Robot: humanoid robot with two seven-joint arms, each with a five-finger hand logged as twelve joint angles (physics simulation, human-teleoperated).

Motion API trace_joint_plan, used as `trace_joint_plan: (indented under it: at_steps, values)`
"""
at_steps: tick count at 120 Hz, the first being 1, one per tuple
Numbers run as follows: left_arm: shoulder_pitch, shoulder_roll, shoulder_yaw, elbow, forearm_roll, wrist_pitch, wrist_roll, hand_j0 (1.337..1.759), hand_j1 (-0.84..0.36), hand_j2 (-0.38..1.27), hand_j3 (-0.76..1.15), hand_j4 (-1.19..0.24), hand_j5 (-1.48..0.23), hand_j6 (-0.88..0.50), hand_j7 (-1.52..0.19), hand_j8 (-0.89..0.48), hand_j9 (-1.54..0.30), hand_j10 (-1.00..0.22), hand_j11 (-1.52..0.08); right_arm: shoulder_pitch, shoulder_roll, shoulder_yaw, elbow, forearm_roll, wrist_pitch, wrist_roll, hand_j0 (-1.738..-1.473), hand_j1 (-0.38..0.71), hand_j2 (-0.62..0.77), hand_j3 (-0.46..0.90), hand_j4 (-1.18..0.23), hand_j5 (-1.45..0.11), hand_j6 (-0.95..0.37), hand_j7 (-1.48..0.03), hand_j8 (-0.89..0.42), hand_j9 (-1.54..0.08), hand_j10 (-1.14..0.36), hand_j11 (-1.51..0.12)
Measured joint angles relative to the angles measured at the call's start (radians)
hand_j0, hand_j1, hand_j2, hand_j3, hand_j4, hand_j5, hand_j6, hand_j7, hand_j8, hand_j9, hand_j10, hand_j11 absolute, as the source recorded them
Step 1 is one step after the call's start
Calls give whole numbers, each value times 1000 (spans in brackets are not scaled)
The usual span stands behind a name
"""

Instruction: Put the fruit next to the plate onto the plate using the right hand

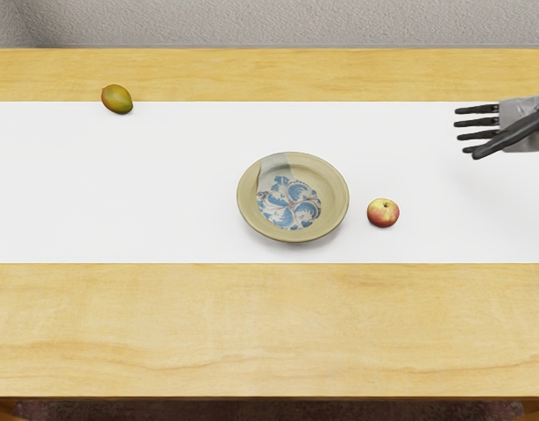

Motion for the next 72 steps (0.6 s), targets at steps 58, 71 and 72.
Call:
trace_joint_plan:
  at_steps: [58,71,72]
  values:
    - [2,0,1,0,0,0,0,1658,349,0,0,0,0,-1,0,-1,0,0,0,184,96,-134,373,-500,0,0,-1658,-349,0,0,-1,0,0,0,0,0,0,0]
    - [6,0,0,0,0,0,0,1658,349,0,0,0,0,0,0,0,0,0,0,296,108,-284,474,-554,-23,0,-1658,-349,-1,0,-2,0,-2,0,-1,0,-1,0]
    - [6,0,0,0,0,0,0,1658,349,0,0,0,0,0,0,0,0,0,0,303,108,-292,483,-559,-32,0,-1658,-349,-1,0,-2,0,-2,0,-1,0,-1,0]
